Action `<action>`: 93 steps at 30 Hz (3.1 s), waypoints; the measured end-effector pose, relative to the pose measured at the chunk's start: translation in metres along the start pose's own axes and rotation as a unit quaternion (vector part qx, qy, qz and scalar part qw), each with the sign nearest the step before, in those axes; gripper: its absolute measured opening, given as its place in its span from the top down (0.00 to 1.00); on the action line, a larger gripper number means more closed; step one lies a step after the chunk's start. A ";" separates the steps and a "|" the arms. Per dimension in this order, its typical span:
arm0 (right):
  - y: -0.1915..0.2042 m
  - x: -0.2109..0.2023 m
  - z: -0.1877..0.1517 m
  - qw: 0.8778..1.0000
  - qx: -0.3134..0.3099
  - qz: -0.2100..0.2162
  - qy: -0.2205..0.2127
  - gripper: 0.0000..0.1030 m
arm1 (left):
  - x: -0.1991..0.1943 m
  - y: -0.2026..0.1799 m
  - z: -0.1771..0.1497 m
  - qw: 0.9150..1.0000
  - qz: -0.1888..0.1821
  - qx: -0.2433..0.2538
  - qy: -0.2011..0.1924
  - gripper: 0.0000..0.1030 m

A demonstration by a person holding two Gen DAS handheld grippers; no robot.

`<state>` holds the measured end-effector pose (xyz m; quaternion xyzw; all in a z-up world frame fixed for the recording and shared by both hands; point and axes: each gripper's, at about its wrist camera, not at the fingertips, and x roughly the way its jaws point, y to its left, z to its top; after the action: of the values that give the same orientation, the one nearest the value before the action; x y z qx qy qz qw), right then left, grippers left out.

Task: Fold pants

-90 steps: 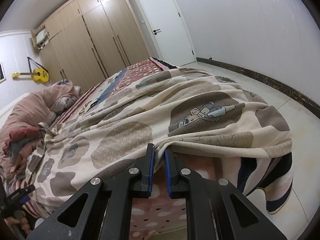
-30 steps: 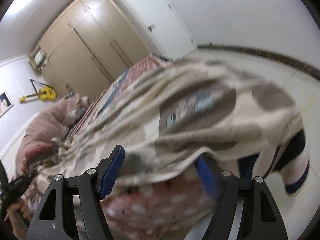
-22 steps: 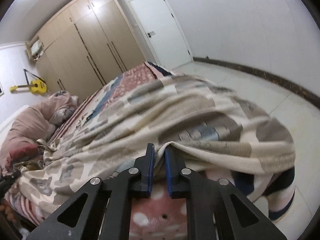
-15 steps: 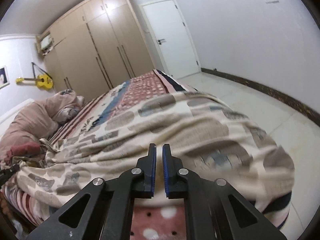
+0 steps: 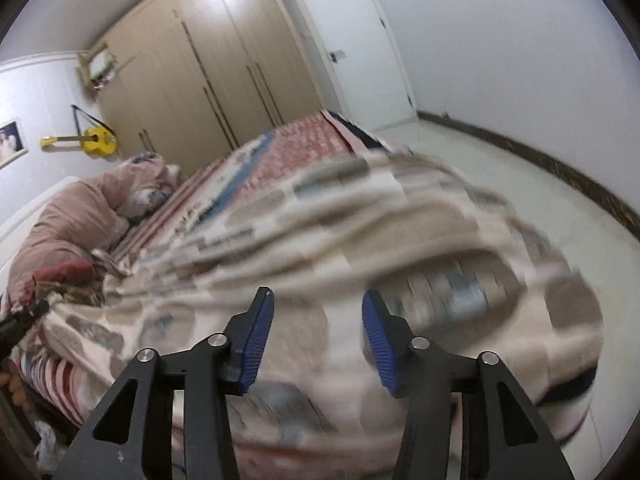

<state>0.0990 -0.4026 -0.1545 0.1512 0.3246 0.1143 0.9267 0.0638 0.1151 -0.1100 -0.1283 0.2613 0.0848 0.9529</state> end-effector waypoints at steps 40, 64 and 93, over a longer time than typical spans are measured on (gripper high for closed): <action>-0.070 -0.006 -0.034 0.990 0.143 0.019 -0.011 0.57 | 0.013 -0.041 -0.017 0.998 0.026 0.043 0.049 0.96; -0.015 0.055 0.165 0.991 -0.128 0.034 0.035 0.97 | 0.061 -0.042 0.085 0.996 0.063 0.045 -0.043 0.96; 0.014 0.230 0.170 0.955 -0.254 -0.054 0.143 0.96 | 0.233 -0.034 0.129 0.993 0.102 0.063 0.005 0.96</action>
<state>0.3811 -0.3533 -0.1540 -0.1253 0.4217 0.1631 0.8831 0.3306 0.1421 -0.1169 -0.0406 0.2824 0.1644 0.9442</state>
